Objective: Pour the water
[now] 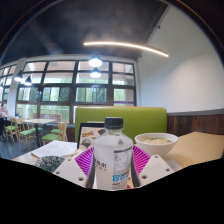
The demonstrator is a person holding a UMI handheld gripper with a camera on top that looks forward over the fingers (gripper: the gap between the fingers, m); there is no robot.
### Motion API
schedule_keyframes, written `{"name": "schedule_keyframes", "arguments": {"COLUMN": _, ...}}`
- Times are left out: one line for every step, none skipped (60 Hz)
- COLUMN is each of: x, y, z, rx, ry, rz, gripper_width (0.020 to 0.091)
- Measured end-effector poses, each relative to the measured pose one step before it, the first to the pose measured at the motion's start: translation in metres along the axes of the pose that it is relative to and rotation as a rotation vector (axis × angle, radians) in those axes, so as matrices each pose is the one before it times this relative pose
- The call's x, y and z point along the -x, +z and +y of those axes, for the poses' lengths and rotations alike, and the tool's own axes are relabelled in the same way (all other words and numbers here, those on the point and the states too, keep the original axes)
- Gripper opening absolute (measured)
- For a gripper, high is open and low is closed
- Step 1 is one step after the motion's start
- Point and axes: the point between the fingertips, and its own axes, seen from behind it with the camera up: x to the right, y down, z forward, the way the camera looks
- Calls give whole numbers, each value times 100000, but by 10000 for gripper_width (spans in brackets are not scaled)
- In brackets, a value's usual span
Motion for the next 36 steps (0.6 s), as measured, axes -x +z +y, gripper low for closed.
{"name": "schedule_keyframes", "arguments": {"x": -247, "y": 9, "z": 0, "rx": -359, "ry": -2, "rz": 219, "gripper_width": 547}}
{"name": "schedule_keyframes", "arguments": {"x": 4, "y": -57, "z": -30, "rx": -173, "ry": -120, "rz": 140, "gripper_width": 568}}
{"name": "schedule_keyframes", "arguments": {"x": -42, "y": -16, "z": -12, "rx": 112, "ry": -225, "rz": 48, "gripper_width": 582}}
{"name": "schedule_keyframes", "arguments": {"x": -45, "y": 22, "z": 110, "rx": 563, "ry": -206, "rz": 171, "gripper_width": 602}}
{"name": "schedule_keyframes", "arguments": {"x": -97, "y": 29, "z": 404, "rx": 1774, "ry": -244, "rz": 350, "gripper_width": 635}}
{"name": "schedule_keyframes", "arguments": {"x": 6, "y": 19, "z": 406, "rx": 2063, "ry": -239, "rz": 42, "gripper_width": 673}}
{"name": "schedule_keyframes", "arguments": {"x": 42, "y": -45, "z": 524, "rx": 2690, "ry": -77, "rz": -21, "gripper_width": 711}}
{"name": "schedule_keyframes", "arguments": {"x": 41, "y": -86, "z": 402, "rx": 2245, "ry": 58, "rz": 32, "gripper_width": 758}}
{"name": "schedule_keyframes", "arguments": {"x": 8, "y": -151, "z": 220, "rx": 1520, "ry": 204, "rz": 85, "gripper_width": 786}}
{"name": "schedule_keyframes", "arguments": {"x": 141, "y": 48, "z": -96, "rx": 818, "ry": 393, "rz": -397, "gripper_width": 795}}
{"name": "schedule_keyframes", "arguments": {"x": 102, "y": -647, "z": 19, "rx": -122, "ry": 483, "rz": -439, "gripper_width": 803}}
{"name": "schedule_keyframes", "arguments": {"x": 193, "y": -400, "z": -154, "rx": -293, "ry": 371, "rz": -426, "gripper_width": 803}}
{"name": "schedule_keyframes", "arguments": {"x": 217, "y": -503, "z": -178, "rx": -463, "ry": 208, "rz": -341, "gripper_width": 799}}
{"name": "schedule_keyframes", "arguments": {"x": 201, "y": -586, "z": -187, "rx": -213, "ry": 5, "rz": -406, "gripper_width": 797}}
{"name": "schedule_keyframes", "arguments": {"x": 173, "y": -614, "z": -152, "rx": 141, "ry": -316, "rz": -239, "gripper_width": 797}}
{"name": "schedule_keyframes", "arguments": {"x": 118, "y": -656, "z": -128, "rx": 419, "ry": -541, "rz": -10, "gripper_width": 801}}
{"name": "schedule_keyframes", "arguments": {"x": 63, "y": -683, "z": -185, "rx": 396, "ry": -604, "rz": 249, "gripper_width": 804}}
{"name": "schedule_keyframes", "arguments": {"x": 27, "y": -727, "z": -175, "rx": 324, "ry": -528, "rz": 456, "gripper_width": 817}}
{"name": "schedule_keyframes", "arguments": {"x": -30, "y": -161, "z": -348, "rx": 48, "ry": -600, "rz": 605, "gripper_width": 821}}
{"name": "schedule_keyframes", "arguments": {"x": -7, "y": -916, "z": -224, "rx": -63, "ry": -757, "rz": 551, "gripper_width": 824}}
{"name": "schedule_keyframes", "arguments": {"x": 9, "y": -904, "z": -282, "rx": -302, "ry": -748, "rz": 414, "gripper_width": 827}}
{"name": "schedule_keyframes", "arguments": {"x": -35, "y": -894, "z": -294, "rx": -323, "ry": -738, "rz": 605, "gripper_width": 830}}
{"name": "schedule_keyframes", "arguments": {"x": -105, "y": -926, "z": -273, "rx": -137, "ry": -707, "rz": 752, "gripper_width": 831}}
{"name": "schedule_keyframes", "arguments": {"x": -79, "y": -940, "z": -253, "rx": -16, "ry": -688, "rz": 706, "gripper_width": 832}}
{"name": "schedule_keyframes", "arguments": {"x": -50, "y": -943, "z": -270, "rx": -77, "ry": -528, "rz": 529, "gripper_width": 831}}
{"name": "schedule_keyframes", "arguments": {"x": -30, "y": -916, "z": -266, "rx": -214, "ry": -257, "rz": 349, "gripper_width": 830}}
{"name": "schedule_keyframes", "arguments": {"x": 3, "y": -925, "z": -284, "rx": -347, "ry": -59, "rz": 245, "gripper_width": 830}}
{"name": "schedule_keyframes", "arguments": {"x": -21, "y": -512, "z": -308, "rx": -505, "ry": 201, "rz": -15, "gripper_width": 829}}
{"name": "schedule_keyframes", "arguments": {"x": 128, "y": -957, "z": -310, "rx": -659, "ry": 514, "rz": -3, "gripper_width": 829}}
{"name": "schedule_keyframes", "arguments": {"x": 154, "y": -979, "z": -302, "rx": -577, "ry": 765, "rz": -131, "gripper_width": 828}}
{"name": "schedule_keyframes", "arguments": {"x": 35, "y": -1106, "z": -363, "rx": -437, "ry": 744, "rz": -390, "gripper_width": 829}}
{"name": "schedule_keyframes", "arguments": {"x": 239, "y": -983, "z": -283, "rx": -574, "ry": 891, "rz": -578, "gripper_width": 832}}
{"name": "schedule_keyframes", "arguments": {"x": 226, "y": -933, "z": -281, "rx": -593, "ry": 994, "rz": -683, "gripper_width": 834}}
{"name": "schedule_keyframes", "arguments": {"x": 208, "y": -896, "z": -249, "rx": -540, "ry": 1081, "rz": -571, "gripper_width": 833}}
{"name": "schedule_keyframes", "arguments": {"x": 194, "y": -872, "z": -196, "rx": -338, "ry": 1094, "rz": -402, "gripper_width": 831}}
{"name": "schedule_keyframes", "arguments": {"x": 166, "y": -873, "z": -161, "rx": -107, "ry": 1064, "rz": -293, "gripper_width": 833}}
